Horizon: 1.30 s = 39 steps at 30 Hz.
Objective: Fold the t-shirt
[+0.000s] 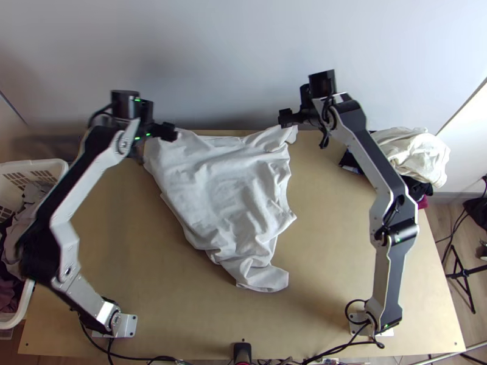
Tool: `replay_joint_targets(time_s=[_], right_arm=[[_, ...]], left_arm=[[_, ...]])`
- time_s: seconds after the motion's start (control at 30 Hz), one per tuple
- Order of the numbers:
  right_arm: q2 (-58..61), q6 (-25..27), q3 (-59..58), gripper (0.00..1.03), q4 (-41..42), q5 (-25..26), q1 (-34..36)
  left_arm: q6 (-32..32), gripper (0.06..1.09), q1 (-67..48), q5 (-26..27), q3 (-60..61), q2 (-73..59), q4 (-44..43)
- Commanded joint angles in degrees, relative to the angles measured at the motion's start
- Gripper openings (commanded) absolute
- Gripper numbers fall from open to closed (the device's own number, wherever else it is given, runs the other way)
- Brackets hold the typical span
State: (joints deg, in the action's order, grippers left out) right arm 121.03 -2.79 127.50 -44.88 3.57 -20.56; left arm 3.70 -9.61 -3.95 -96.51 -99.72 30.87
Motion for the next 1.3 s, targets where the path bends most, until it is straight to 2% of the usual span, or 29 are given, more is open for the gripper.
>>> replay_joint_targets(time_s=[0.0,0.1,0.3,0.37,0.43,0.53,0.63,1.03,1.27], right_arm=[[-6.16,-0.11,-2.79,0.99,-2.67,-2.34,-0.01],[-9.76,-0.11,-5.77,0.99,-2.75,-2.52,-0.71],[-16.44,0.24,-11.84,0.99,-3.28,-3.40,-2.12],[-18.38,0.50,-13.42,0.99,-3.46,-3.57,-2.38],[-19.96,0.50,-14.83,0.99,-3.54,-4.10,-2.47],[-21.80,0.50,-16.50,0.99,-4.16,-4.63,-2.47],[-23.47,0.41,-18.25,0.99,-4.25,-4.89,-2.47],[-33.05,0.94,-27.40,0.99,-7.59,-6.65,-3.97],[-36.13,1.29,-28.01,0.99,-9.78,-7.35,-3.79]], left_arm=[[-2.30,0.98,2.31,4.21,5.19,10.60,15.36],[-2.12,0.89,2.93,4.30,8.36,13.33,20.98],[-2.03,0.88,2.93,4.65,16.35,15.08,25.64],[-1.86,0.81,2.93,4.56,18.11,14.64,26.96],[-1.77,0.81,3.01,4.56,19.78,14.38,27.05],[-1.07,0.81,3.01,4.56,22.68,14.03,25.55],[-0.54,0.74,2.49,4.56,24.70,13.15,23.18],[-1.16,0.77,1.96,4.30,25.49,3.31,12.46],[-0.63,0.76,0.82,4.03,25.58,-0.39,6.48]])
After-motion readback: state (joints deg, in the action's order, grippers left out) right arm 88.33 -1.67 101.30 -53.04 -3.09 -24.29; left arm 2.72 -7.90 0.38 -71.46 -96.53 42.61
